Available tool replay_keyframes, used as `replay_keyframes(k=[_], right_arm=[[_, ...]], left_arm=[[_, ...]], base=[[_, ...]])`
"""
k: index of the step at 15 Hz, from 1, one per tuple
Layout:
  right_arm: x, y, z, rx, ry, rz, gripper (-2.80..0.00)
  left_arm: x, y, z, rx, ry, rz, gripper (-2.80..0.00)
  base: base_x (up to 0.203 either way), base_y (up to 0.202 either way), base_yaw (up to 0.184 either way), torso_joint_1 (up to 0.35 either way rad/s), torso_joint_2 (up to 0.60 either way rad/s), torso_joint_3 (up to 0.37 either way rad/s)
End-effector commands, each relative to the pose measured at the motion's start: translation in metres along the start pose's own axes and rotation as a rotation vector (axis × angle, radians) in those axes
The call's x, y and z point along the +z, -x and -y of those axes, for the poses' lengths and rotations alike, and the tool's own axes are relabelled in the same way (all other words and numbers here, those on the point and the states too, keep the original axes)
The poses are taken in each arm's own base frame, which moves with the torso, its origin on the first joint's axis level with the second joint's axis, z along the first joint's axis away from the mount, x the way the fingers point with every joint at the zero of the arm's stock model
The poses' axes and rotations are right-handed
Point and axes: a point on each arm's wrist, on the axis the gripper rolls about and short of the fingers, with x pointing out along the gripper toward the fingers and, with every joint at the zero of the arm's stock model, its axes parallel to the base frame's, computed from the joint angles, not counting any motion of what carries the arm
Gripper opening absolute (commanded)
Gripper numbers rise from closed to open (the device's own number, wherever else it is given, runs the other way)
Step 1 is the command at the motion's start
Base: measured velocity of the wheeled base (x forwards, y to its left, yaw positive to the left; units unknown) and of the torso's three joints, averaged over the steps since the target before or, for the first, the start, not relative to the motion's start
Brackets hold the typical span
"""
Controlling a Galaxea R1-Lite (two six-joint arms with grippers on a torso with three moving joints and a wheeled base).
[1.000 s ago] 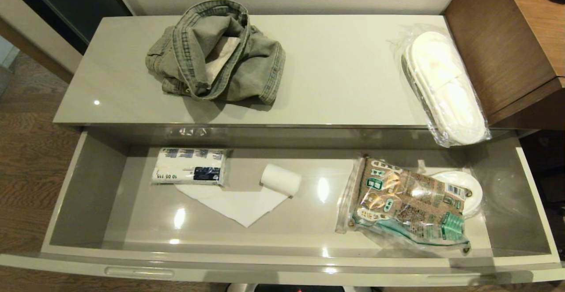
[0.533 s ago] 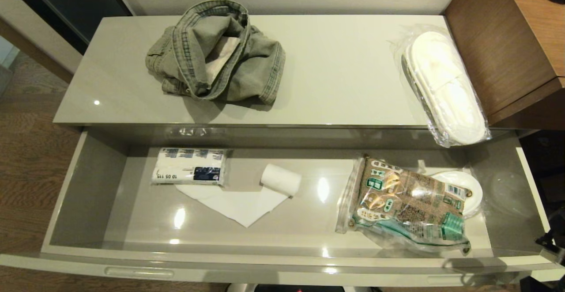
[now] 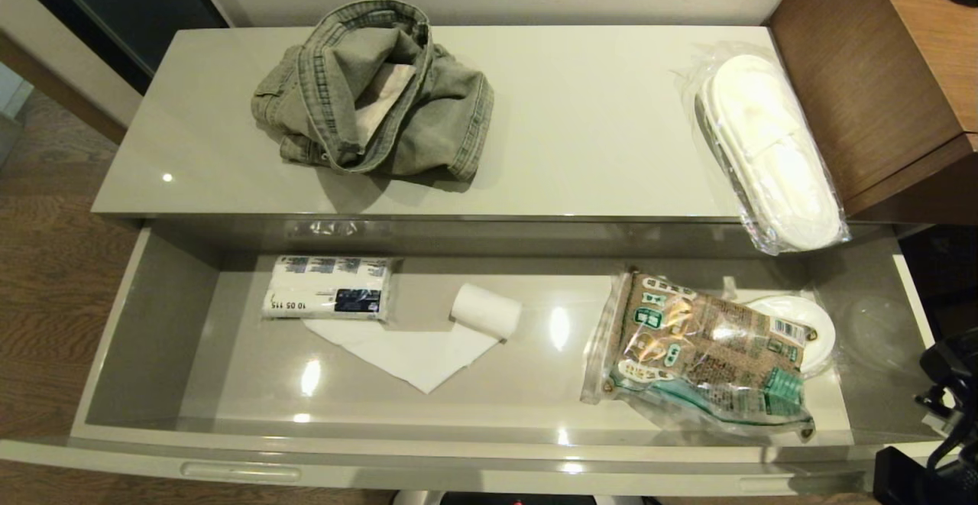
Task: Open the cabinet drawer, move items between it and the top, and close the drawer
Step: Close the drawer
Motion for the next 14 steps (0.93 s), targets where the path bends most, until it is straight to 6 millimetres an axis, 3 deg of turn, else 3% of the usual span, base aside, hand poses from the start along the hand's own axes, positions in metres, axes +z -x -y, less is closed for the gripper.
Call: replay_keyframes(k=[1,4,6,10,12,14], right_arm=[[0.001,0.001,-0.001,-0.003,-0.016,0.015,-2.80],[0.030,0.039,-0.029,0.098,-0.215,0.303,-2.80],[0.038,0.068,-0.037,0.193,-0.253,0.419,-2.80],[0.038,0.086,-0.041,0.258,-0.260,0.470,-2.80],[0.027,0.100,-0.036,0.317,-0.240,0.494,-2.80],[0.018,0.095,-0.031,0.301,-0.195,0.406,-2.80]], left_arm=[[0.000,0.000,0.000,0.001,0.000,-0.002,-2.80],[0.000,0.000,0.000,0.001,0.000,-0.002,-2.80],[0.000,0.000,0.000,0.001,0.000,-0.002,-2.80],[0.000,0.000,0.000,0.001,0.000,-0.002,-2.80],[0.000,0.000,0.000,0.001,0.000,-0.002,-2.80],[0.000,0.000,0.000,0.001,0.000,-0.002,-2.80]], base=[[0.000,0.000,0.000,0.000,0.00,0.000],[0.000,0.000,0.000,0.000,0.00,0.000],[0.000,0.000,0.000,0.000,0.00,0.000],[0.000,0.000,0.000,0.000,0.00,0.000],[0.000,0.000,0.000,0.000,0.00,0.000],[0.000,0.000,0.000,0.000,0.00,0.000]])
